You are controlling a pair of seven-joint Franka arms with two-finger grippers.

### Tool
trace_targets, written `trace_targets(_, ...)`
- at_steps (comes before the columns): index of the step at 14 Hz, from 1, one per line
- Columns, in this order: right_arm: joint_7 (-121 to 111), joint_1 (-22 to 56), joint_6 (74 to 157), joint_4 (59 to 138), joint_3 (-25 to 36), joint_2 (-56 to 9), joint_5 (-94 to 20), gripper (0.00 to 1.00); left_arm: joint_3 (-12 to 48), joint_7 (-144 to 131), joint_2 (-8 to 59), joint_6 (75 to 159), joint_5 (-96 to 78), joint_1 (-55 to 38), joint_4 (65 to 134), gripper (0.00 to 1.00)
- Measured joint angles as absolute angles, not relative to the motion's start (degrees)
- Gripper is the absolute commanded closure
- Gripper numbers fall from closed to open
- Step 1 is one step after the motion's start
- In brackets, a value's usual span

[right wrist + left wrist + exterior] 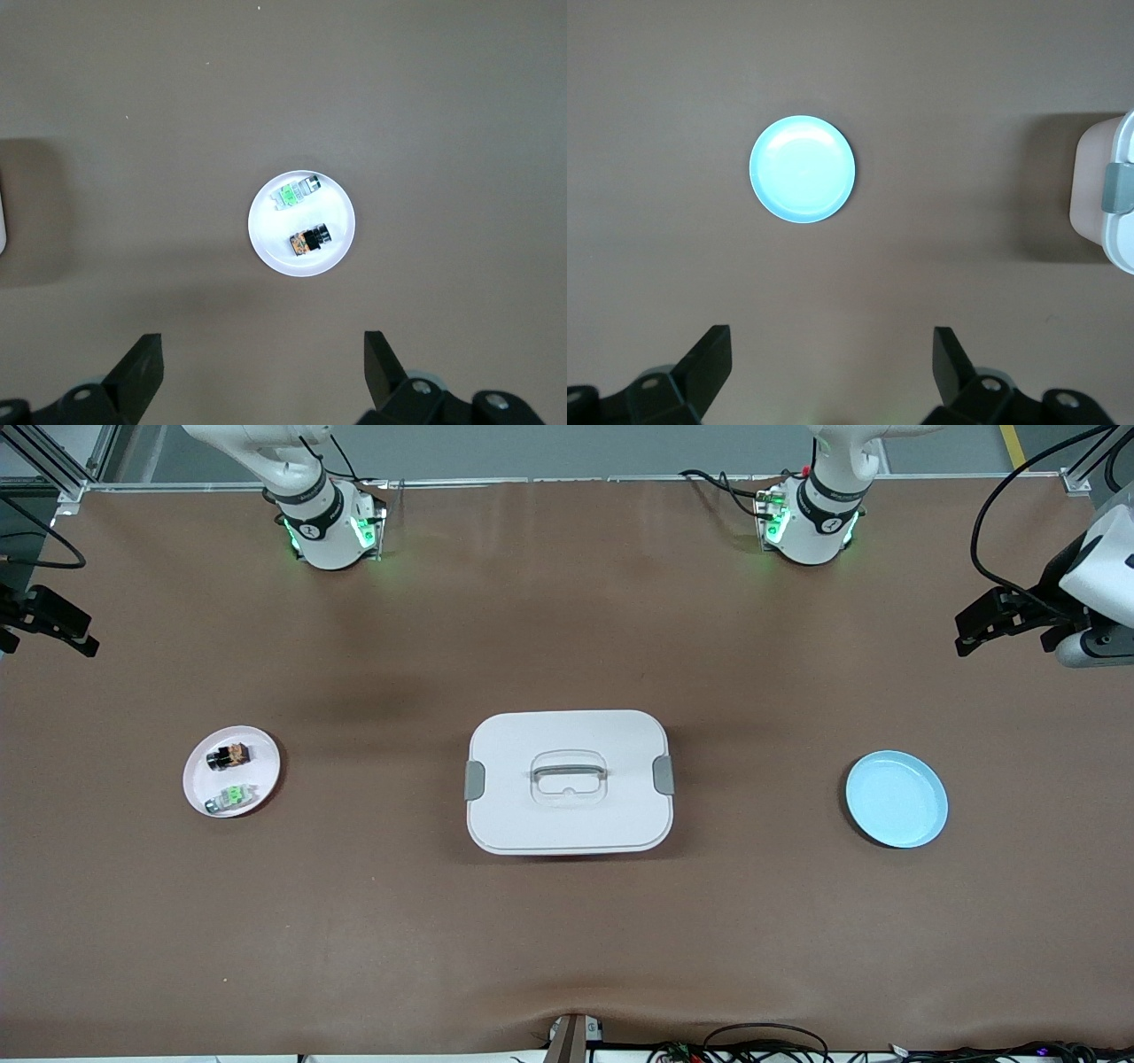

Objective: Transfer orange switch to right arm and place

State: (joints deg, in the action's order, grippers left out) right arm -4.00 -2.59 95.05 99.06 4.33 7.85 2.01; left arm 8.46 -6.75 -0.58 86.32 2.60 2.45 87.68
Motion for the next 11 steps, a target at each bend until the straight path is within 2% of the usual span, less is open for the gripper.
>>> trace_targets(11,-4.4,-2.5,92.5,97.7,4.3,7.7,2.0,0.00,8.6,-6.8,-0.6,86.3,2.6,2.4,87.7,0.00)
